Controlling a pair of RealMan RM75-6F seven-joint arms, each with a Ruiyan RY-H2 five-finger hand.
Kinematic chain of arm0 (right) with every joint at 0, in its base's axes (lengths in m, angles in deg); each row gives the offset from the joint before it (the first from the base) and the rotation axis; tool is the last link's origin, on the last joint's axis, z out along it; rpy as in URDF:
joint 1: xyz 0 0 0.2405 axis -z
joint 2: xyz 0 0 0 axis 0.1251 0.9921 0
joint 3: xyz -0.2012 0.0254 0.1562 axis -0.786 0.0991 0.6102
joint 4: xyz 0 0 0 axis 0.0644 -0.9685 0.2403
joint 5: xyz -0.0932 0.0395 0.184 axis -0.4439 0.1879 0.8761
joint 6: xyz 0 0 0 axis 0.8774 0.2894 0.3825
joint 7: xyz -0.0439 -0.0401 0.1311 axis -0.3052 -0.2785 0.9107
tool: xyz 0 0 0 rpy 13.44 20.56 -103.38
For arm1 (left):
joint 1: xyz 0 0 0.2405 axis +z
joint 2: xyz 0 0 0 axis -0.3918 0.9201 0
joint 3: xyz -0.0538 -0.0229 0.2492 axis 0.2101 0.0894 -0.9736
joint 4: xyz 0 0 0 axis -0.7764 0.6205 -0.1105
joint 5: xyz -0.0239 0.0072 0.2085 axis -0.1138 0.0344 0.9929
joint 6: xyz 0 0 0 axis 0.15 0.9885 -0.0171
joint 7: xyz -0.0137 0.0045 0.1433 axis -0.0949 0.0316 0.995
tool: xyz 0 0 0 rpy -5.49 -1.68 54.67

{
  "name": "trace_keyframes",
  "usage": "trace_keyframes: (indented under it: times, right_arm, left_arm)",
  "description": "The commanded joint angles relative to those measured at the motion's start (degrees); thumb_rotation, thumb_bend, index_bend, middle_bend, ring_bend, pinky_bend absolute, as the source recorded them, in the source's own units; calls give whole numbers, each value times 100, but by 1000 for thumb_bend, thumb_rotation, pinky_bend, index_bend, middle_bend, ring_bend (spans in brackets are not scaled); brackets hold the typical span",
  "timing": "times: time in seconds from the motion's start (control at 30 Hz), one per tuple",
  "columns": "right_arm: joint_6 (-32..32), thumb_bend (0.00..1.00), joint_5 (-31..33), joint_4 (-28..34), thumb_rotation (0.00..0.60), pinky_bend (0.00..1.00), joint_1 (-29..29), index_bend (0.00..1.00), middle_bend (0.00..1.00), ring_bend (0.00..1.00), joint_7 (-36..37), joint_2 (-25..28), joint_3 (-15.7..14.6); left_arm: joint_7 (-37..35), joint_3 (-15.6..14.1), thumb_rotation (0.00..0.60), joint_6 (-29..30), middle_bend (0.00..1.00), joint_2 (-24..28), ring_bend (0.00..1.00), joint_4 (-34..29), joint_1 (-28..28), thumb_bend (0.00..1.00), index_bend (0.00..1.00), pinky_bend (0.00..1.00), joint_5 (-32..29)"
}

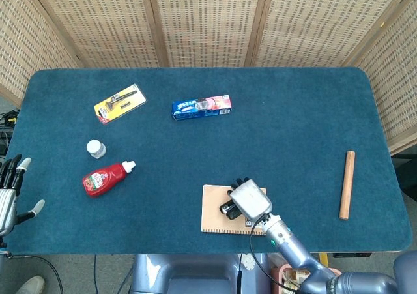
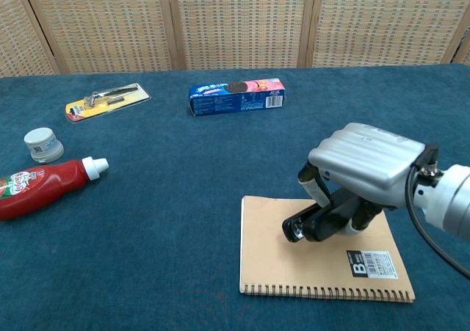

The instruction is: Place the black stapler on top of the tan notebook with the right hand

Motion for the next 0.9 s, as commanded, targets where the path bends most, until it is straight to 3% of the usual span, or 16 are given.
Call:
trace_keyframes:
  times: [0.03, 0.6, 0.9]
  right_arm:
    - [-94, 164, 90, -3, 600, 581, 14, 718, 527, 421, -149, -75, -54]
    - [-368, 164, 616, 45, 600, 563, -38, 717, 526, 421, -796, -283, -59]
    - [-418, 156, 983, 107, 600, 436, -145, 615, 334, 294, -1241, -318, 32]
  left_arm:
    - [-15, -14, 600, 21, 0, 15, 0, -25, 8, 209, 33, 0, 37]
    - [-21, -7, 600, 70, 0, 22, 0, -41, 31, 209, 33, 0, 67]
    - [-38, 10, 600, 97, 0, 35, 0, -43, 42, 209, 34, 0, 67]
